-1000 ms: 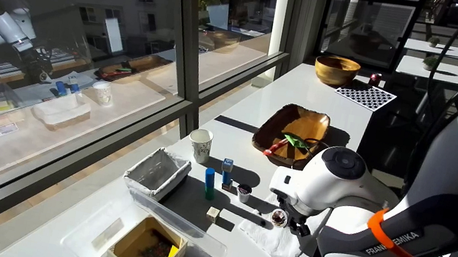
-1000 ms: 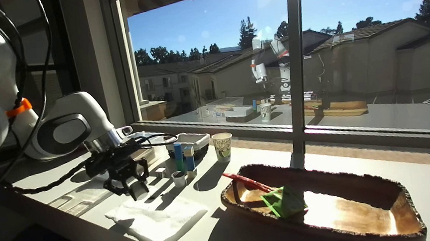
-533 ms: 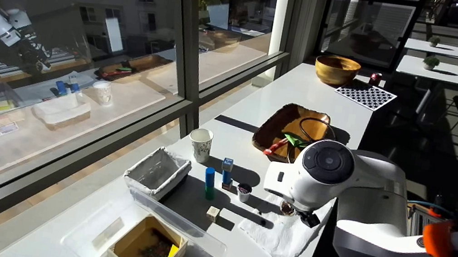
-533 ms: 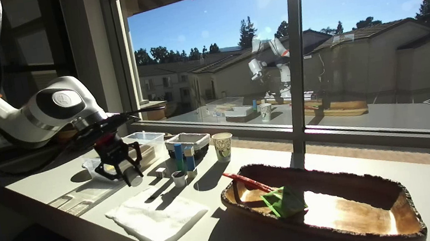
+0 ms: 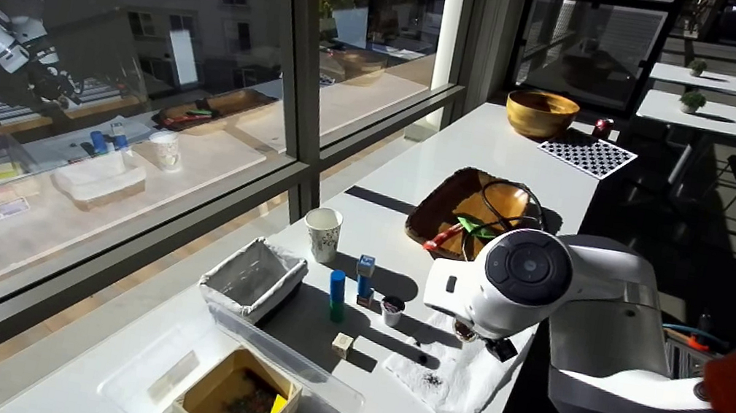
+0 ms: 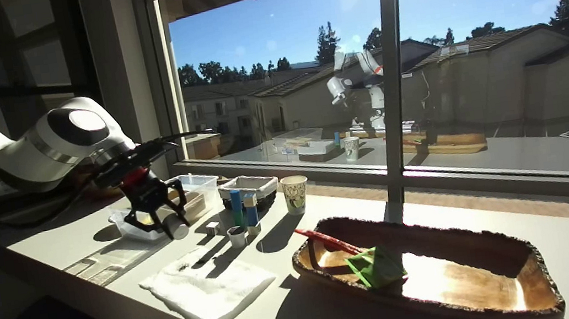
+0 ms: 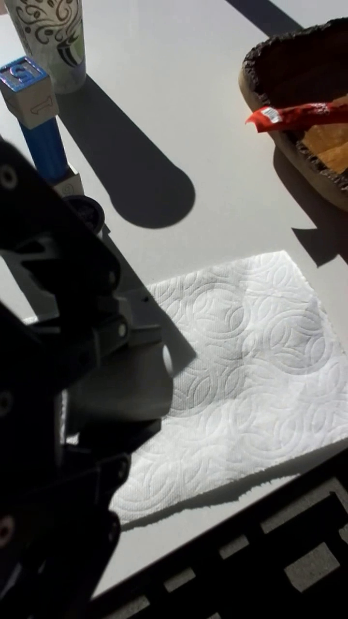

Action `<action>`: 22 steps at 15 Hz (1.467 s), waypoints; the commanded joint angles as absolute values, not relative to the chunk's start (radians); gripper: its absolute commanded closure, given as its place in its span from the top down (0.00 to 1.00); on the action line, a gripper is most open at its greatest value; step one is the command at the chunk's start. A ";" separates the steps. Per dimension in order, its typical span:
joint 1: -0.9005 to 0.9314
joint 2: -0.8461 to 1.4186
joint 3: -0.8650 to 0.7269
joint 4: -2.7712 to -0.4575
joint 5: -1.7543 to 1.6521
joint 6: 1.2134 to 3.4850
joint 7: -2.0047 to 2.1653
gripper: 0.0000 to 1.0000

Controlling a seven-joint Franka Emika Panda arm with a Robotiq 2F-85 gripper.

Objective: Pick up the bottle from the left and put some of the objects onto the towel

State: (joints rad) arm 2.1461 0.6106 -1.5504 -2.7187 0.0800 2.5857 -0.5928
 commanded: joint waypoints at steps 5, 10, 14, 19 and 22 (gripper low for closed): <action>2.103 0.538 -1.559 -2.702 -0.226 2.566 -0.393 0.15; 2.064 0.537 -1.528 -2.672 -0.361 2.507 -0.369 0.15; 2.047 0.534 -1.503 -2.645 -0.452 2.422 -0.344 0.15; 2.017 0.524 -1.447 -2.611 -0.561 2.302 -0.283 0.15; 1.984 0.503 -1.403 -2.593 -0.626 2.239 -0.236 0.15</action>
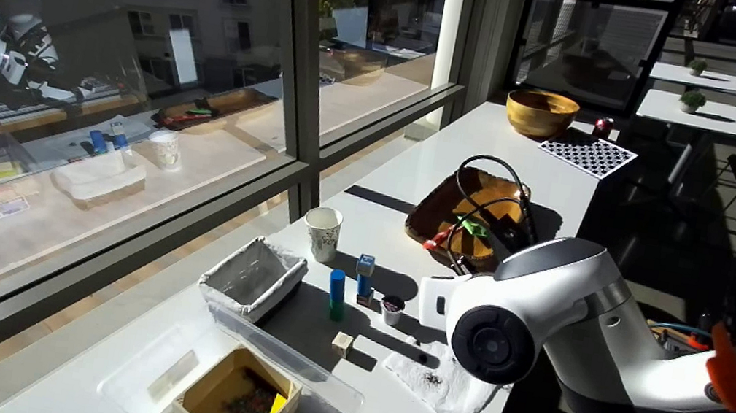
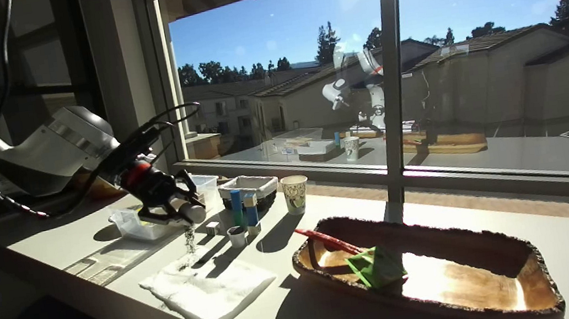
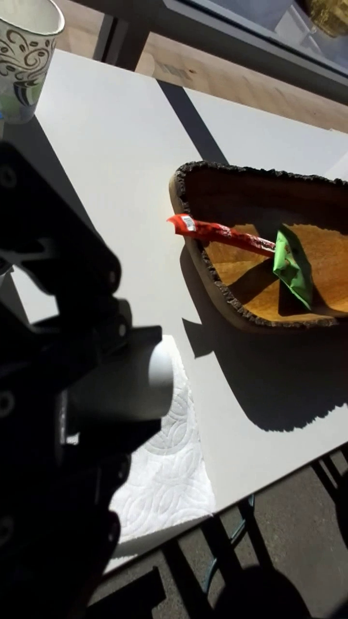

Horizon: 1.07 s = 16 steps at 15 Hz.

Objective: Pick up the bottle from the left and put some of the objects onto the towel

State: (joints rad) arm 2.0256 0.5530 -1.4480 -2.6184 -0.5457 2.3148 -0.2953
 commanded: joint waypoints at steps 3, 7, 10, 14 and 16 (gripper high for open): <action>1.938 0.447 -1.358 -2.578 -0.698 2.187 -0.181 0.15; 1.844 0.356 -1.279 -2.560 -0.795 2.121 -0.103 0.15; 1.729 0.280 -1.170 -2.545 -0.869 2.059 -0.044 0.15; 1.491 0.205 -0.934 -2.520 -0.933 1.976 0.011 0.15; 1.343 0.184 -0.788 -2.512 -0.943 1.950 0.029 0.15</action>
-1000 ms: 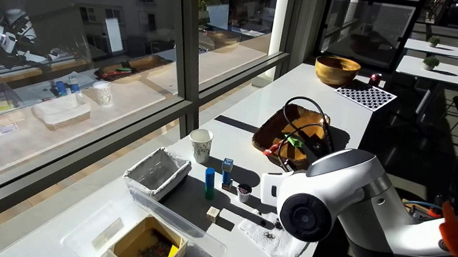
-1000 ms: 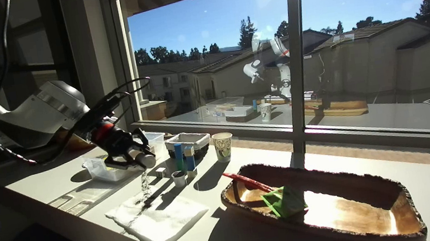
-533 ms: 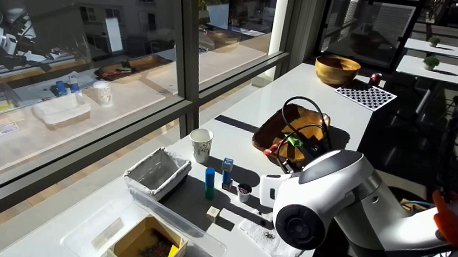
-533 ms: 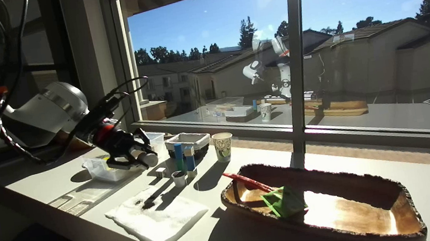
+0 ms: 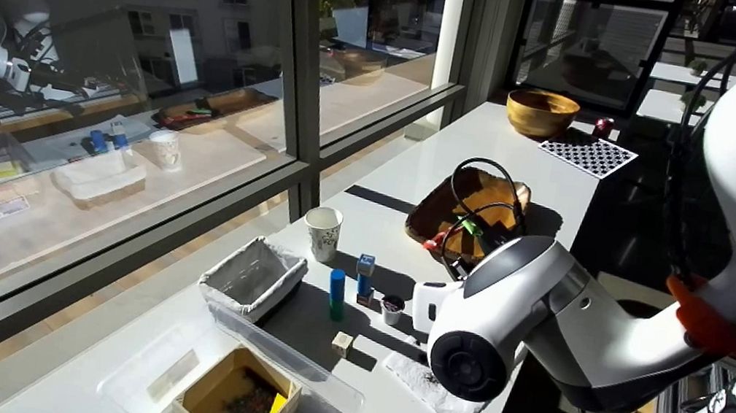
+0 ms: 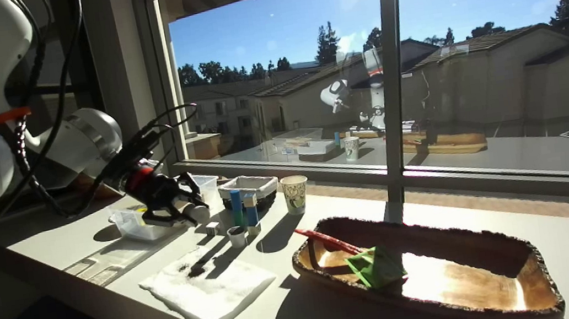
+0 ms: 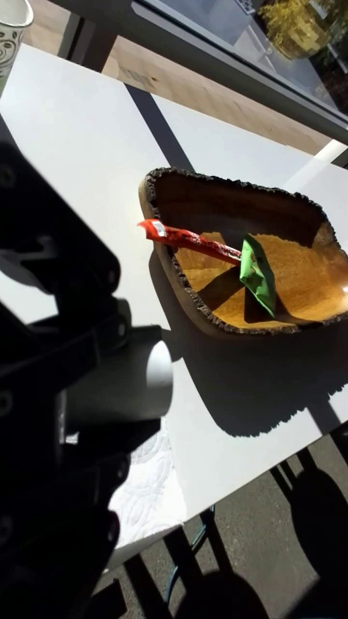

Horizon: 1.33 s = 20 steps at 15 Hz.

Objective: Pick up the bottle from the left and put some of the objects onto the towel

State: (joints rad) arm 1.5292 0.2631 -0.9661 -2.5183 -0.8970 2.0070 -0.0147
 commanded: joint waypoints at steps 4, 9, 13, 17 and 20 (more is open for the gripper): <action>1.030 0.150 -0.489 -2.512 -0.948 1.932 0.066 0.15; 0.675 0.112 -0.177 -2.537 -0.954 1.963 0.136 0.15; 0.471 0.074 -0.006 -2.565 -0.953 1.999 0.207 0.15; 0.342 0.039 0.093 -2.596 -0.952 2.075 0.272 0.15; 0.291 0.011 0.124 -2.623 -0.952 2.145 0.316 0.15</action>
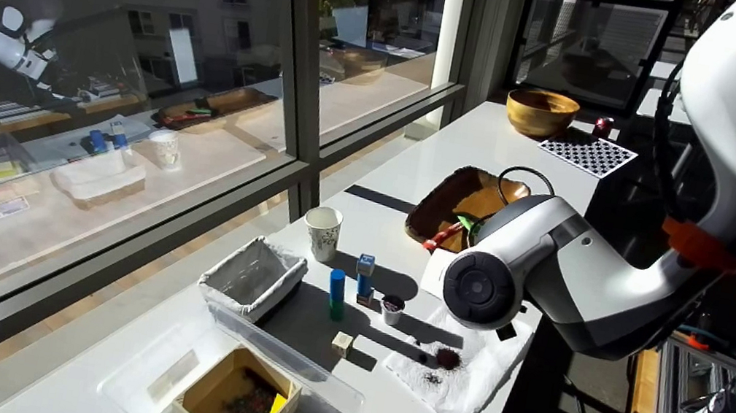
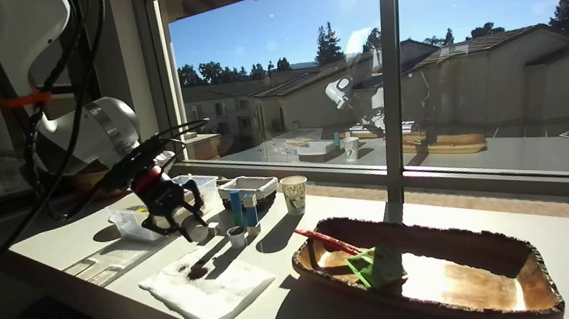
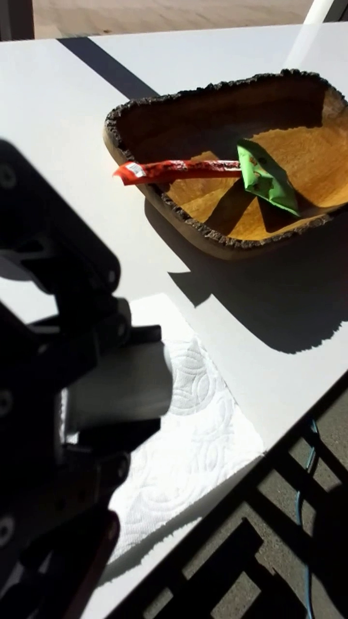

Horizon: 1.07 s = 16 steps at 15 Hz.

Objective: Pick up the bottle from the left and put some of the objects onto the towel

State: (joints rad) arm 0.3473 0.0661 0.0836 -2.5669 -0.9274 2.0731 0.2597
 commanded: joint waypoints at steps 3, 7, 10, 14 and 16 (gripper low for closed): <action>0.257 -0.019 0.135 -2.655 -0.958 2.219 0.370 0.15; 0.227 -0.064 0.139 -2.698 -0.956 2.320 0.462 0.15; 0.209 -0.104 0.142 -2.735 -0.972 2.398 0.556 0.15; 0.196 -0.090 0.152 -2.718 -0.968 2.432 0.595 0.15; 0.192 -0.097 0.156 -2.723 -0.971 2.439 0.602 0.40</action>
State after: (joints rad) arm 0.2123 -0.0955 0.1345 -2.7227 -0.9763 2.4389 0.6067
